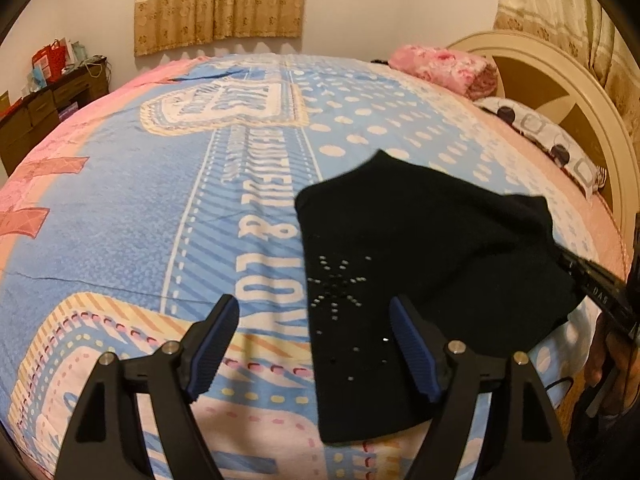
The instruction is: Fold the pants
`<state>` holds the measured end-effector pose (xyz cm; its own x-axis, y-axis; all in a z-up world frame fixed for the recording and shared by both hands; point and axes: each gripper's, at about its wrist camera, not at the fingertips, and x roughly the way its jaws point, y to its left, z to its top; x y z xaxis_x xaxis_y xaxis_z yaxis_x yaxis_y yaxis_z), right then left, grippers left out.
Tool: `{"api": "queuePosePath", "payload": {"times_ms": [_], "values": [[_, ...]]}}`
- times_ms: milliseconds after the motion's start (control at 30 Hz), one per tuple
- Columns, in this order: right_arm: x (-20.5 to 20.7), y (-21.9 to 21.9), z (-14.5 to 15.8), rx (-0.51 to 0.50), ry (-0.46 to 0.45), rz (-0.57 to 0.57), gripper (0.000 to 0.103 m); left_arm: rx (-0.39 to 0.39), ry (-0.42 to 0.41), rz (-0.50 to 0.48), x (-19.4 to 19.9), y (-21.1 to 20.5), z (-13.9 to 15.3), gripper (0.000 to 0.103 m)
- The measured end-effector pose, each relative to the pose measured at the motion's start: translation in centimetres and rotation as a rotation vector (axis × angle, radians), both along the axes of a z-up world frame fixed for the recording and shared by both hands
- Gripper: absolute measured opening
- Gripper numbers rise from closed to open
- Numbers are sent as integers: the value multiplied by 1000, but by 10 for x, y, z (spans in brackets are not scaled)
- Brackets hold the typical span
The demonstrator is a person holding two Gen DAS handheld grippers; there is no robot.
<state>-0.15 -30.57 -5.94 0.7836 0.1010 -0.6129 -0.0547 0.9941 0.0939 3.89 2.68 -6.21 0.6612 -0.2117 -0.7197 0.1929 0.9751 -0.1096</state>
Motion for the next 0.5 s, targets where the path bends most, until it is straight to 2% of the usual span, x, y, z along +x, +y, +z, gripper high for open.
{"api": "queuePosePath", "payload": {"times_ms": [67,133,167,367,433,500], "values": [[-2,-4,0,-2,1,-12,6,2,9,0,1,-1,-4,91],[-3,-4,-2,-9,0,-19,6,26,28,-14,4,-6,-13,94],[-3,-3,-3,-15,0,-18,6,53,33,-7,4,-9,-18,94],[-6,-3,2,4,-4,-8,7,56,20,1,5,-9,-12,94],[-13,-3,9,1,-27,-16,14,63,22,4,6,-10,-11,94],[-19,-1,17,-12,-58,-31,14,69,12,8,7,-12,-6,94]]}}
